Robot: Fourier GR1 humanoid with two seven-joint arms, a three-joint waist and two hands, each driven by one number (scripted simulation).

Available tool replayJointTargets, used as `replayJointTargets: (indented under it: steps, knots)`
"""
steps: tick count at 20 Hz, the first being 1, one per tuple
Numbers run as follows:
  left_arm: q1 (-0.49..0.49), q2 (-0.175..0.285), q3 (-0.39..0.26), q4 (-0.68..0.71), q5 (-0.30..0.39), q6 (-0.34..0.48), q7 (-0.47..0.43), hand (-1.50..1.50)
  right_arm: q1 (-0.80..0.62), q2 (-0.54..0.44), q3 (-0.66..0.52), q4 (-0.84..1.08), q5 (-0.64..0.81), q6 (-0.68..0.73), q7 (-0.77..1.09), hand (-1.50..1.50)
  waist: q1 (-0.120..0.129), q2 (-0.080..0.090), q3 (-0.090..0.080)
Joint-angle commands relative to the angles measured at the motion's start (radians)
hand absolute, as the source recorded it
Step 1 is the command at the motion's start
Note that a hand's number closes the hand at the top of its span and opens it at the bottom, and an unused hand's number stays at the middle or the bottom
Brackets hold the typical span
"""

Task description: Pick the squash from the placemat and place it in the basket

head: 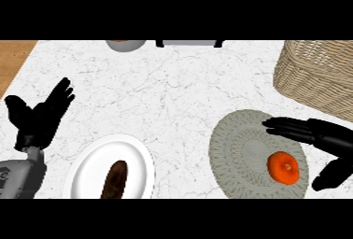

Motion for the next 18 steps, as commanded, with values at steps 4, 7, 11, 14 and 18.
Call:
replayJointTargets:
  steps: [4, 7, 11, 14, 18]
  knots:
    - [-0.034, -0.027, 0.011, 0.029, -0.035, 0.008, 0.018, 0.0, -0.014, 0.112, 0.071, 0.101, 0.19, -0.029, -0.048, -1.5, -0.006, -0.001, 0.0]
    - [-0.014, -0.019, 0.025, -0.025, -0.038, 0.004, 0.034, 0.0, -0.017, 0.04, 0.016, 0.188, 0.202, -0.016, -0.19, -1.5, -0.005, -0.002, 0.0]
    - [0.011, -0.036, 0.035, 0.029, -0.048, -0.034, -0.03, 0.0, -0.07, 0.09, 0.005, 0.205, 0.231, 0.011, -0.165, -1.5, -0.004, -0.001, -0.001]
    - [-0.011, -0.01, 0.077, 0.066, -0.026, -0.063, -0.045, 0.0, -0.051, 0.08, 0.012, 0.212, 0.225, 0.015, -0.195, -1.5, -0.007, -0.001, -0.001]
    - [-0.017, -0.05, 0.047, 0.069, -0.063, -0.027, -0.056, 0.0, -0.071, 0.091, 0.037, 0.201, 0.185, 0.05, -0.203, -1.5, -0.008, -0.001, -0.001]
